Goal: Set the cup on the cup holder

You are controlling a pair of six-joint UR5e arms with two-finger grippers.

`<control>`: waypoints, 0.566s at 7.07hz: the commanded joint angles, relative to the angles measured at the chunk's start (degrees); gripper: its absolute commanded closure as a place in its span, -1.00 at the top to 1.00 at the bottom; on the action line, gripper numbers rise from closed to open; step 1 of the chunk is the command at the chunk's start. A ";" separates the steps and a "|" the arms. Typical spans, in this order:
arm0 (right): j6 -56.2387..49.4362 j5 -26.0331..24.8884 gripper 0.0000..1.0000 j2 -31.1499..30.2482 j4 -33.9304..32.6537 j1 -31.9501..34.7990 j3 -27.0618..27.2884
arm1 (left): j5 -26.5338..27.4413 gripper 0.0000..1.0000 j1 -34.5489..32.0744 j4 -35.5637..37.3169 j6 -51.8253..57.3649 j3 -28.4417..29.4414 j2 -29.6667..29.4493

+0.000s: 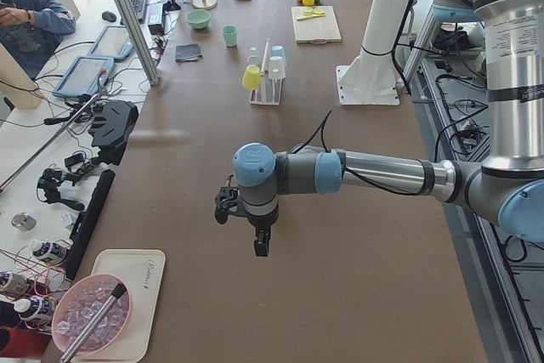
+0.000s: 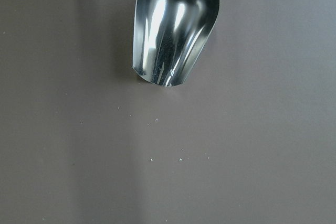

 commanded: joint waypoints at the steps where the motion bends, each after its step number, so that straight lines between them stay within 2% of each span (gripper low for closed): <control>1: 0.17 0.03 1.00 0.00 -0.03 0.00 0.07 | -0.24 0.97 0.00 -0.27 0.00 0.09 -0.16; 4: -0.10 0.12 1.00 -0.09 -0.03 0.00 -0.02 | -0.24 0.97 0.18 -0.62 0.09 0.35 -0.78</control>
